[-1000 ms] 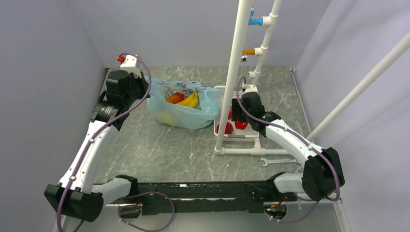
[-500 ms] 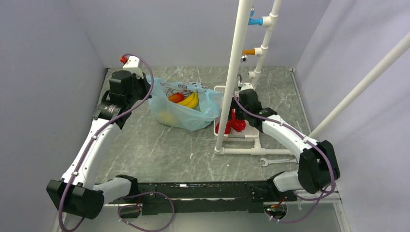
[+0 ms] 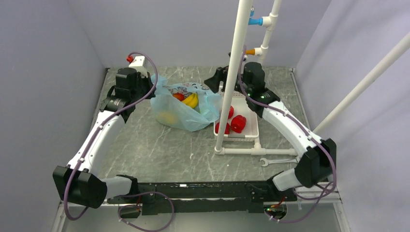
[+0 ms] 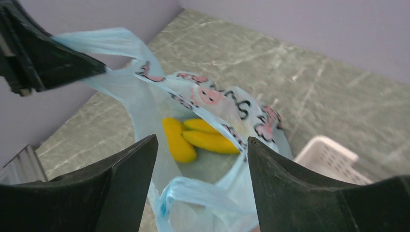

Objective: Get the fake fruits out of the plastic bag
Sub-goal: Place the fake fruit in the bin, then adjust the fake fruit in the plastic bag.

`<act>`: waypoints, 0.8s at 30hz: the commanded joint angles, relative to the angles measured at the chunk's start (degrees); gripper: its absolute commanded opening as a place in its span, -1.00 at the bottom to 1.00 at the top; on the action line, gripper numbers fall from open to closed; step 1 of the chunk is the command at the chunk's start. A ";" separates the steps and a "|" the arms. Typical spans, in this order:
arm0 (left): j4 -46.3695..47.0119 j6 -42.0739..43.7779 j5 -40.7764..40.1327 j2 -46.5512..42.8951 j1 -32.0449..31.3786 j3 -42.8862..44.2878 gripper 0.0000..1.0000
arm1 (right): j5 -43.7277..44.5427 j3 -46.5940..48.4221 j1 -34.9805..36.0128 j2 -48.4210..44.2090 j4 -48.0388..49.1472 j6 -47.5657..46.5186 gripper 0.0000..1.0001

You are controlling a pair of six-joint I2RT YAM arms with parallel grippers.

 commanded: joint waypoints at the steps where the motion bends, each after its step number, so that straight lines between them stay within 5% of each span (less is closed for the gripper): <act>1: 2.78 -0.42 1.10 0.14 0.51 0.20 -1.00 | -8.62 6.89 1.73 6.61 2.05 -2.49 0.41; 6: -2.40 -0.27 3.19 3.09 0.56 4.47 -1.00 | -19.97 10.06 4.67 12.32 2.34 -3.86 0.23; 13: -1.46 0.74 0.19 -0.82 0.64 3.35 -1.00 | -7.71 6.24 10.43 16.86 4.76 -5.53 -0.23; 24: 1.38 0.21 3.99 -3.96 0.62 1.65 -1.00 | -5.74 9.14 9.33 25.35 1.25 -5.68 -0.27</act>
